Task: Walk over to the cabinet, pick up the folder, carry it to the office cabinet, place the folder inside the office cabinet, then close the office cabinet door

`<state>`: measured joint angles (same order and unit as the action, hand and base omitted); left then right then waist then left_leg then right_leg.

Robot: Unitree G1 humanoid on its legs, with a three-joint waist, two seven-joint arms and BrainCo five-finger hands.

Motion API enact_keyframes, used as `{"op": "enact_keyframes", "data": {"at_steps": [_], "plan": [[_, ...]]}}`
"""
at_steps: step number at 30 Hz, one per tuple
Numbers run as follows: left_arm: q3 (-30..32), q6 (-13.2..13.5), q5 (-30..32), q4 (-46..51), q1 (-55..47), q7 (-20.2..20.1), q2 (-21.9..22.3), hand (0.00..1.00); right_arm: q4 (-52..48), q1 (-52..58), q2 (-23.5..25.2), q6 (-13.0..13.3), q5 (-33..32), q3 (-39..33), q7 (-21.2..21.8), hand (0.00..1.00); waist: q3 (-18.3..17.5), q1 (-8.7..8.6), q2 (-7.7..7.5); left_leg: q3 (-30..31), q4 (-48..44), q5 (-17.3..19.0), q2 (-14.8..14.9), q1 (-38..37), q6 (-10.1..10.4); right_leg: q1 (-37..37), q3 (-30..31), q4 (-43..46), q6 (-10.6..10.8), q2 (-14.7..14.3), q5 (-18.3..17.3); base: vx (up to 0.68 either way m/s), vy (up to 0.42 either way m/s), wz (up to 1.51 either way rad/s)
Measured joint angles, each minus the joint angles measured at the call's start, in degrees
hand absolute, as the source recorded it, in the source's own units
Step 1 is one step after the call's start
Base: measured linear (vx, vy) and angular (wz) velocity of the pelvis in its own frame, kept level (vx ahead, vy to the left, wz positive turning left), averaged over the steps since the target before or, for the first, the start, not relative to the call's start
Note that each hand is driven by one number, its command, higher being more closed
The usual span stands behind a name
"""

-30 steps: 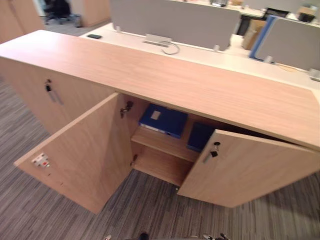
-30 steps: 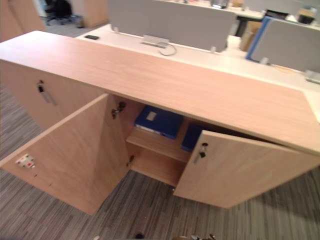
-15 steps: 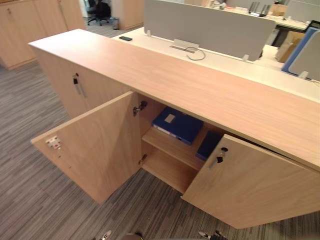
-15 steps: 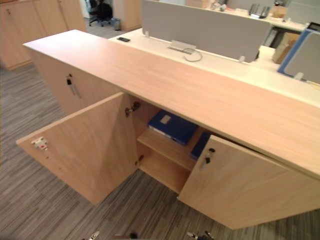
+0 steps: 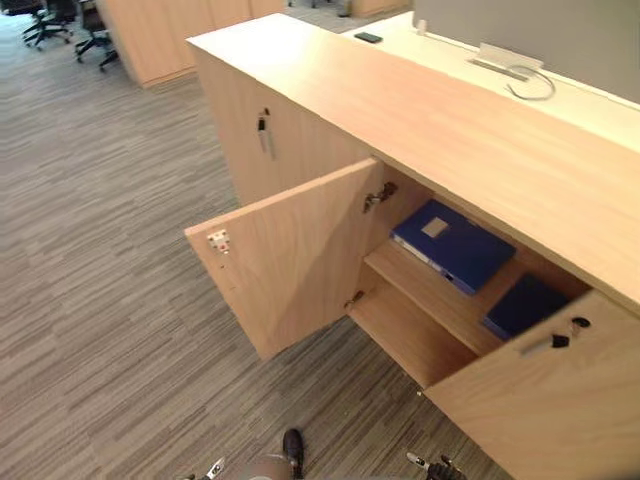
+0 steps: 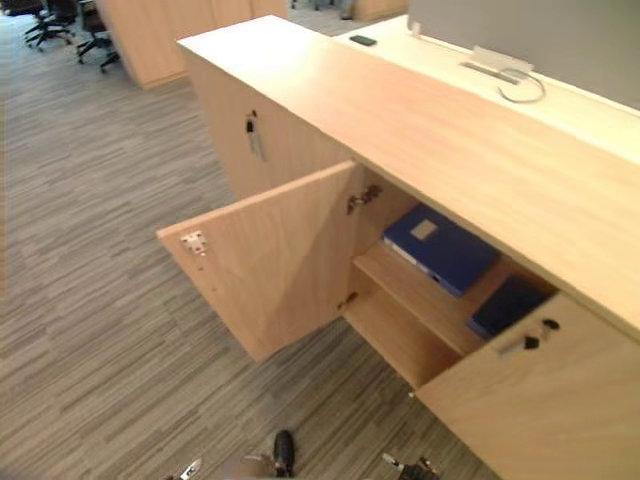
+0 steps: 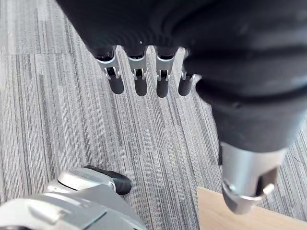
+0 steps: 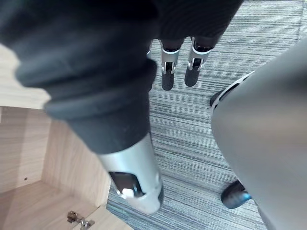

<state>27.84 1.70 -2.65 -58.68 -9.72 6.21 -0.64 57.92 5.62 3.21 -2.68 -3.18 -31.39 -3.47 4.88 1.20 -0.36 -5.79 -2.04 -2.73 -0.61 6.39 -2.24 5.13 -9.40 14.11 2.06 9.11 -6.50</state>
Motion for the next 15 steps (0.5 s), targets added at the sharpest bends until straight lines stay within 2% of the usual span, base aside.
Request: {"op": "enact_keyframes", "data": {"at_steps": [2,5,6,7,9,11,13,15], "plan": [[-0.3,0.0,-0.2,-0.1,-0.1,0.0,-0.2,0.00,0.1,0.1,0.0,0.0,0.0,0.5,0.0,0.00,-0.2,0.28,-0.35,1.3,3.8,-2.2,-0.7,-2.7,-0.1,-0.1,0.0,2.8,0.0,0.4,0.0,0.12,0.050,0.38],[-1.3,0.0,-0.1,-0.1,-0.1,-0.1,-0.5,0.00,-0.7,0.3,-0.7,0.0,-0.1,4.2,0.0,0.00,0.1,0.46,-0.53,4.0,2.6,-2.0,-2.0,-3.4,-1.2,-3.1,0.2,12.9,0.2,1.8,0.1,0.05,0.052,0.49],[-2.3,-0.1,-0.1,-0.1,0.0,-0.1,-1.0,0.00,-1.5,0.4,-0.7,0.1,-0.1,4.9,0.0,0.00,0.1,0.22,-0.53,5.7,1.6,-1.3,-2.4,-3.3,-1.4,-5.7,2.5,18.9,0.8,2.0,-0.7,0.01,0.034,0.76],[-2.8,-0.1,0.0,-0.1,0.0,-0.2,-1.1,0.00,-2.1,0.5,-0.7,0.1,-0.1,6.3,0.0,0.00,0.2,0.12,-0.30,6.9,1.0,-0.9,-2.5,-3.2,-1.2,-6.8,6.2,20.6,1.3,1.0,-2.9,-0.01,0.015,0.82],[-2.8,0.0,0.1,0.0,0.0,-0.2,-1.1,0.00,-1.9,0.5,-0.7,0.1,-0.1,6.8,0.0,0.00,0.0,0.82,-0.56,8.5,1.2,-0.4,-2.6,-2.8,-1.5,-7.5,7.9,16.6,2.1,0.3,-3.8,-0.07,-0.040,0.56],[-2.4,0.0,0.1,0.4,-0.1,-0.2,-1.2,0.00,-1.1,0.5,-0.6,0.0,-0.1,6.8,0.0,0.00,-0.6,1.41,-1.34,8.4,2.0,-0.7,-2.8,-2.5,-1.1,-8.3,7.9,11.2,1.8,0.1,-3.3,-0.05,-0.105,0.22],[-1.8,0.1,0.2,0.6,-0.7,-0.2,-1.0,0.00,0.3,0.8,-0.6,0.0,0.0,6.4,0.0,0.00,-2.7,1.48,-1.96,8.5,4.6,-1.7,-2.4,-2.2,0.3,-6.9,6.8,5.0,2.2,-0.3,-3.6,-0.01,-0.224,0.05],[-1.5,0.0,0.1,0.6,-0.6,-0.3,-1.1,0.00,0.5,0.8,-0.2,-0.1,0.9,5.4,0.1,0.00,-2.5,1.55,-2.42,8.5,6.5,-3.1,-2.0,-2.4,1.2,-5.2,5.7,0.1,2.5,-0.4,-4.6,0.01,-0.271,-0.11]]}}
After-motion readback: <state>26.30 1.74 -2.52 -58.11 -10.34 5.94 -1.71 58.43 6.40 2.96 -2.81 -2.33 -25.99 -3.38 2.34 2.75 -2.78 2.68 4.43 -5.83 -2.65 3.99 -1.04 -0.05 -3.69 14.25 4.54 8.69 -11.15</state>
